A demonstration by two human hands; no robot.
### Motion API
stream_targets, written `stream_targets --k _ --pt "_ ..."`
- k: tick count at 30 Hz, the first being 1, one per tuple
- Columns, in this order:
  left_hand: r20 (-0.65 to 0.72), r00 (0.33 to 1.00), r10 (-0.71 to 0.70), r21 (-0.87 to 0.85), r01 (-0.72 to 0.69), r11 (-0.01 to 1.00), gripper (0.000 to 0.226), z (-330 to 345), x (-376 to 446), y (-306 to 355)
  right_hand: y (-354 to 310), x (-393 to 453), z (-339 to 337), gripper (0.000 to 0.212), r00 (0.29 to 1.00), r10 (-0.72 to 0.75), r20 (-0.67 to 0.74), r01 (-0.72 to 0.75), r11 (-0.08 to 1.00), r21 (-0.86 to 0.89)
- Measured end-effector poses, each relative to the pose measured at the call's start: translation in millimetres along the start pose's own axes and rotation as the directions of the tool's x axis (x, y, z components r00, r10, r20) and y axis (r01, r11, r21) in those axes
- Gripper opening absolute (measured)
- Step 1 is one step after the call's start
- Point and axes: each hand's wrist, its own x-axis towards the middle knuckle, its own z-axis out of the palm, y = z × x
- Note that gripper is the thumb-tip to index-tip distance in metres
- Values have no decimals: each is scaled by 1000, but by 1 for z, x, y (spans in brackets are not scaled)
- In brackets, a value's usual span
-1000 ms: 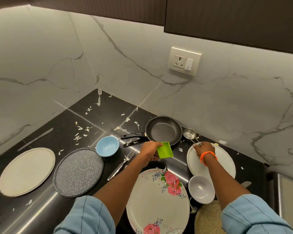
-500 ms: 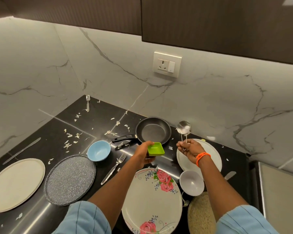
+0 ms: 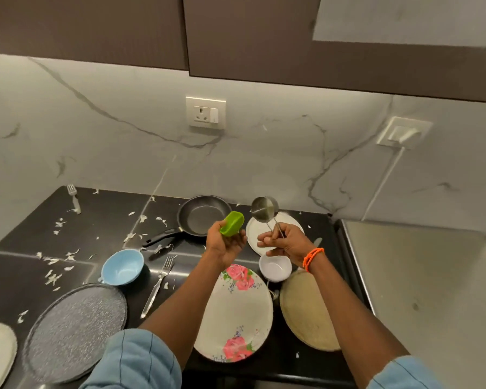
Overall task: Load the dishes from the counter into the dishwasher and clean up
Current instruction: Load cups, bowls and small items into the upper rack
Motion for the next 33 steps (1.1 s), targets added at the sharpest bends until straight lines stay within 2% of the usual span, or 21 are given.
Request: stream_targets --k 5,12,14,17,21,24,27,29,33 --pt "125 992 -4 88 -7 996 38 0 -39 -14 8 -72 27 23 999 35 -11 -36 989 -143" --pt "242 959 -148 177 106 978 41 -9 -102 -46 51 -161 68 25 989 38 -143 -85 936 -342" --pt "238 949 -207 227 152 962 48 -7 -119 -68 65 -186 70 14 978 39 -204 -94 958 -271" --pt "225 938 -262 318 183 930 45 6 -143 -105 76 -225 62 33 948 59 -314 -86 994 -73" --pt "241 910 -337 419 216 882 40 26 -169 -151 88 -272 44 49 911 123 -393 -66 985 157" --pt "266 874 -407 475 248 844 36 44 -187 -189 95 -302 26 53 862 86 -500 -10 988 153" --pt "308 832 -461 499 272 823 31 65 -201 -238 106 -333 -5 52 774 83 -628 23 987 158" --pt "338 802 -492 523 274 807 30 79 -205 -266 112 -354 -26 59 734 85 -674 52 982 180" --pt "344 738 -580 626 280 728 38 108 -231 -336 126 -425 -78 49 677 153 -720 41 969 244"
